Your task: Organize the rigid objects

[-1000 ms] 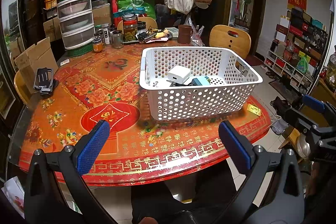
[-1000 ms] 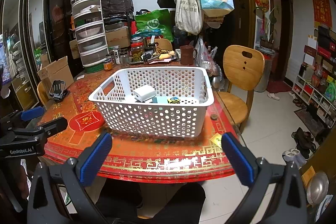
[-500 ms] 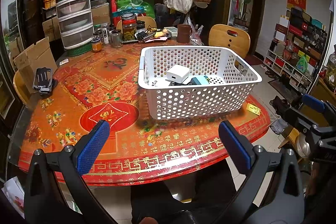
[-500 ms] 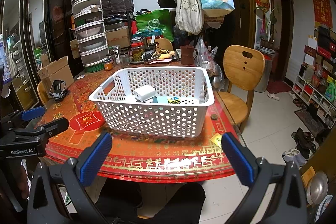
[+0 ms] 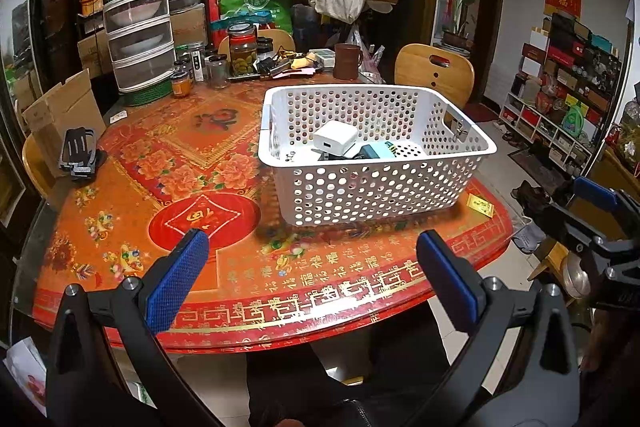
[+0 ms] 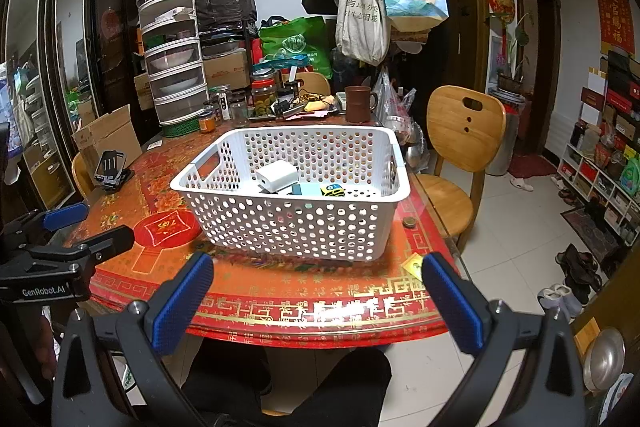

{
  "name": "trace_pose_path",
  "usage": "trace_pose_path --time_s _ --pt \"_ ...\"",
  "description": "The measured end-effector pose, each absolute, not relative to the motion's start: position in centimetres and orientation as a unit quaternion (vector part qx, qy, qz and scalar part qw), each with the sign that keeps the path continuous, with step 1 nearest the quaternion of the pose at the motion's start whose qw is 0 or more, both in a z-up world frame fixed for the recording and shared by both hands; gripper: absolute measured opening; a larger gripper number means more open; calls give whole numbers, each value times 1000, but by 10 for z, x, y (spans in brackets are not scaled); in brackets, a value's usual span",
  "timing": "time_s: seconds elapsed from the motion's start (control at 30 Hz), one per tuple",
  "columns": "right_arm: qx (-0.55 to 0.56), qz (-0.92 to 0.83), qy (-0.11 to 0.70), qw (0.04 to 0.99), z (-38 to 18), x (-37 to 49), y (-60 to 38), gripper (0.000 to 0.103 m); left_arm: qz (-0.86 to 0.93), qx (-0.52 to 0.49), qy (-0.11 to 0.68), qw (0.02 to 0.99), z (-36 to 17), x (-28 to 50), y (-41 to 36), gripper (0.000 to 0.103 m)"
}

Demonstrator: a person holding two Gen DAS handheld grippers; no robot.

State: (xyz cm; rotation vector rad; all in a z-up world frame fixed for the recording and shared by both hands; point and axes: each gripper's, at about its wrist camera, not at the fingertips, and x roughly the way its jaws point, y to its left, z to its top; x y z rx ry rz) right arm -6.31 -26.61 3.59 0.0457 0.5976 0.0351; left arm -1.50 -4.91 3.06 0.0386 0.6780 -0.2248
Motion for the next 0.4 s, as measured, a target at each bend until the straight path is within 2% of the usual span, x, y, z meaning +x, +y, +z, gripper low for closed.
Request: trace_pose_path --time_s 0.4 --pt "22 18 295 955 36 -63 -266 103 -110 25 324 939 35 -18 -49 102"
